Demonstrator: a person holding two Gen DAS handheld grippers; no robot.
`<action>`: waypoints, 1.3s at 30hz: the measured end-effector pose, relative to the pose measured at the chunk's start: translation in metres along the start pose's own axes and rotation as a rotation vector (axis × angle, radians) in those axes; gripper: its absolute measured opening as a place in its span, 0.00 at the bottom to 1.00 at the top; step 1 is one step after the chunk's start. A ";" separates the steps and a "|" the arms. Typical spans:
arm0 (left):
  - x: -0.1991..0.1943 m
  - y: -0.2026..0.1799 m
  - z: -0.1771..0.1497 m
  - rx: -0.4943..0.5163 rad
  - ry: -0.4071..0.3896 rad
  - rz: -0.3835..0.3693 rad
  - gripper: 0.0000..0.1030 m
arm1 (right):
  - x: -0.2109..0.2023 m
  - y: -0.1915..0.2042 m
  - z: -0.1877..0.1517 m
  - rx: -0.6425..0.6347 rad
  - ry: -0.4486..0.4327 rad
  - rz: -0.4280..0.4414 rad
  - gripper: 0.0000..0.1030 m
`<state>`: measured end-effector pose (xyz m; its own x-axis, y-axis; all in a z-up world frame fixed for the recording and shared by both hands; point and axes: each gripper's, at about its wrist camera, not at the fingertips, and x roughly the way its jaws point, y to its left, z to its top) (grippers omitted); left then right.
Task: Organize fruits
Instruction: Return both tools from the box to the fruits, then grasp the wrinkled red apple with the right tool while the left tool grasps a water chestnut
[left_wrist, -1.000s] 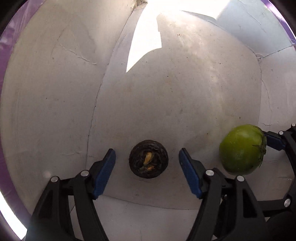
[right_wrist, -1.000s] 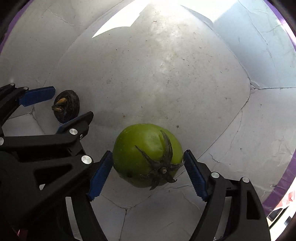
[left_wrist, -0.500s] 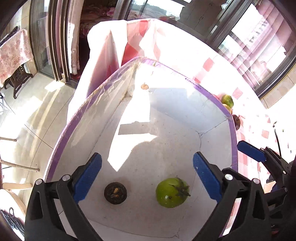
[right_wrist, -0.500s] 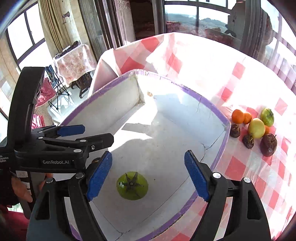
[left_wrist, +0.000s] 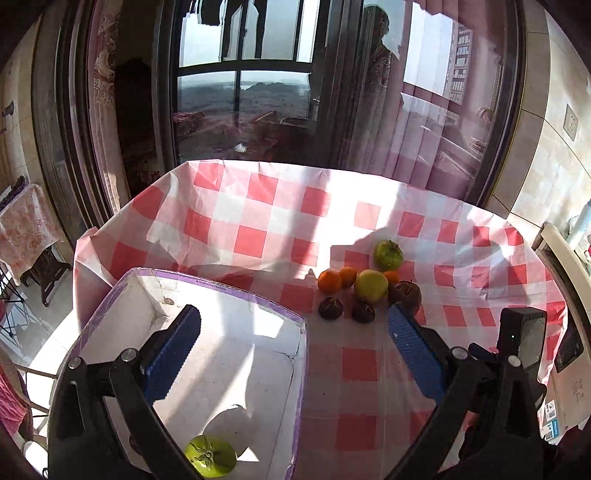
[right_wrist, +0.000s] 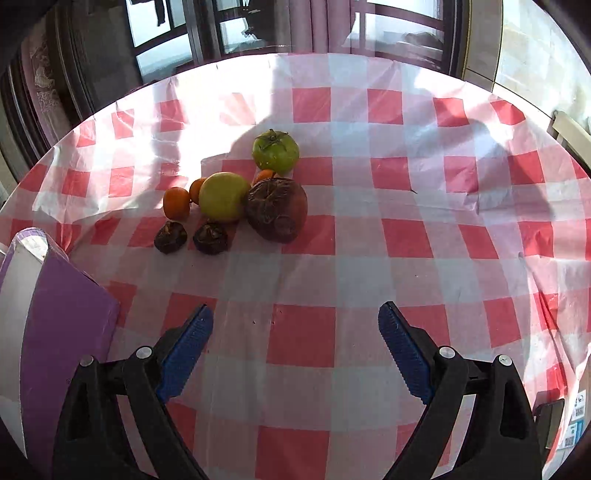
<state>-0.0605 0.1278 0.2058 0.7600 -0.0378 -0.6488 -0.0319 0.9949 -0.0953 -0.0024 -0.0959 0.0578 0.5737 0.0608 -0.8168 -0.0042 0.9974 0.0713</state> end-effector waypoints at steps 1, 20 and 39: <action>0.007 -0.016 -0.003 0.027 0.019 -0.019 0.98 | 0.016 -0.005 -0.004 -0.018 0.017 -0.005 0.82; 0.146 -0.100 -0.102 0.324 0.277 0.273 0.98 | 0.123 0.011 0.057 -0.271 0.013 0.153 0.77; 0.274 -0.109 -0.045 0.100 0.300 0.083 0.62 | 0.119 -0.073 0.059 -0.175 -0.025 0.131 0.61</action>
<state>0.1222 0.0052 0.0041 0.5317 0.0324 -0.8463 -0.0105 0.9994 0.0317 0.1142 -0.1634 -0.0107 0.5790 0.1910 -0.7927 -0.2205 0.9726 0.0734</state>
